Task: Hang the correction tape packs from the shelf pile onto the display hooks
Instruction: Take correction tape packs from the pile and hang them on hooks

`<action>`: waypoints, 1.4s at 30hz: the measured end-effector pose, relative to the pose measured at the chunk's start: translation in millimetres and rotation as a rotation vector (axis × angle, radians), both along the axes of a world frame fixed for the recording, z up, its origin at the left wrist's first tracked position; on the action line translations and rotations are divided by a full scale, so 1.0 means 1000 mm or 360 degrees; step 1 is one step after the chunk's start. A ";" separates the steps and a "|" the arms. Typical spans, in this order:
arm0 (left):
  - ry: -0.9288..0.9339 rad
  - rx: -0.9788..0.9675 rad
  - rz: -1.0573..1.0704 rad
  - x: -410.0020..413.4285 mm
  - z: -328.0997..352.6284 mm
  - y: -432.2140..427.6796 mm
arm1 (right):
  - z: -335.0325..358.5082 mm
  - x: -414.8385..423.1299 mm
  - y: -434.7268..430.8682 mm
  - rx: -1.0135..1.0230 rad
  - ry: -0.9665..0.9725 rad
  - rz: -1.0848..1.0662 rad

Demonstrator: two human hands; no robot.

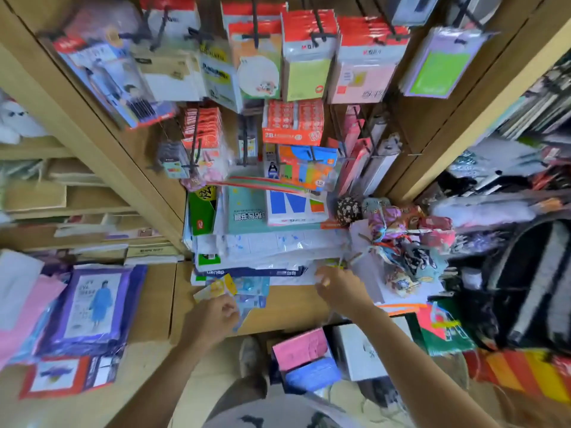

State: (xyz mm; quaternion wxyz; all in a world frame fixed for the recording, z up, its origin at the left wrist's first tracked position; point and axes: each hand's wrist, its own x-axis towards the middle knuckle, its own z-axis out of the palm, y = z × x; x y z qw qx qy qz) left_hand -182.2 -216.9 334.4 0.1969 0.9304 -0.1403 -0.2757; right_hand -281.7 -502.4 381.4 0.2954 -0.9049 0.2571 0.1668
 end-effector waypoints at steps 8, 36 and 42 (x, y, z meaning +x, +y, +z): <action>0.0397 0.0181 0.0226 -0.036 -0.080 0.048 | -0.116 -0.022 0.054 0.0192 0.0424 -0.0009; -0.0113 0.0262 0.0140 0.118 -0.405 0.080 | -0.445 0.126 0.104 0.1338 0.0582 -0.1629; 0.0005 0.0382 0.0101 0.126 -0.415 0.086 | -0.450 0.138 0.108 0.1428 0.0616 -0.1800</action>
